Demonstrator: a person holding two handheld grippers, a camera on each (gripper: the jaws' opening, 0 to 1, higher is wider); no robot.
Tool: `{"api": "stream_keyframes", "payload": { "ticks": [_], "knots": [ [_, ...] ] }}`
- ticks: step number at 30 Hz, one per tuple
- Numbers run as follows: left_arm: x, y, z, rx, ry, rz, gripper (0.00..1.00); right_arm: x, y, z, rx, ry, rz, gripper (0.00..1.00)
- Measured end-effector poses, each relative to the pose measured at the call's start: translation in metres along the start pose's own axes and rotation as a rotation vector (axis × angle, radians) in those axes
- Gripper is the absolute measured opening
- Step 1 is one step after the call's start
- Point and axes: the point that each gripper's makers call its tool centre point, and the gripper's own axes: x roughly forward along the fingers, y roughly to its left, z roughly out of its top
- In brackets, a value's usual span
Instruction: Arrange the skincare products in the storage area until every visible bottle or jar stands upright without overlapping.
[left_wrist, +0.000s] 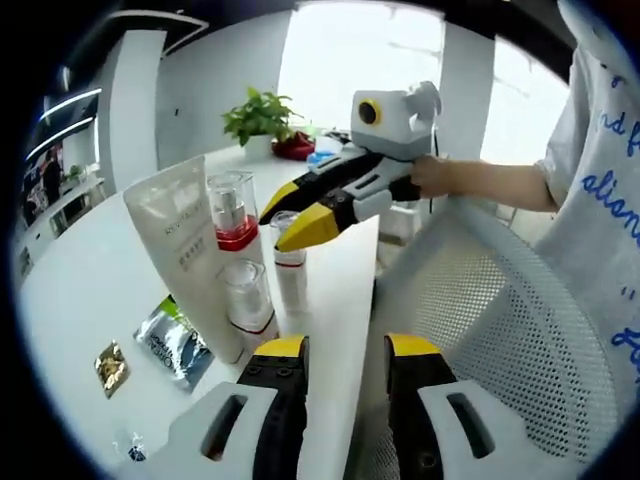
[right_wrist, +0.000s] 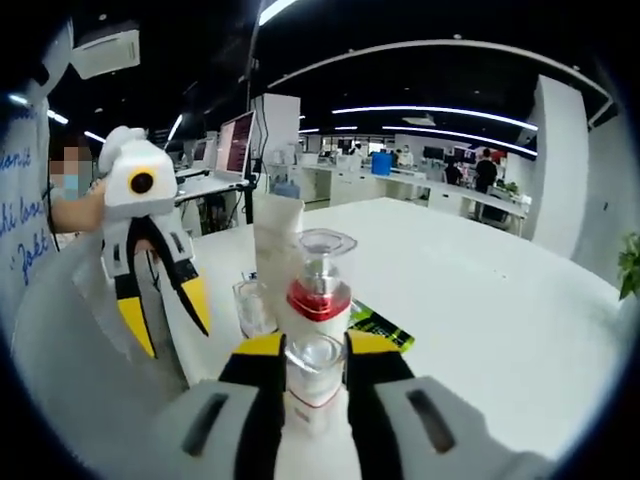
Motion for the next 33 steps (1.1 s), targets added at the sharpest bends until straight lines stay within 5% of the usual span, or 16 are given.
{"api": "stream_keyframes", "payload": {
  "ticks": [19,33],
  "knots": [
    [-0.001,0.003,-0.005,0.002,0.018,0.013,0.27,-0.01,-0.001,-0.014,0.006,0.064,0.025,0.31],
    [-0.001,0.042,-0.014,-0.051,0.137,0.173,0.19,-0.011,0.0,-0.059,0.025,0.227,0.081,0.25]
  ]
}}
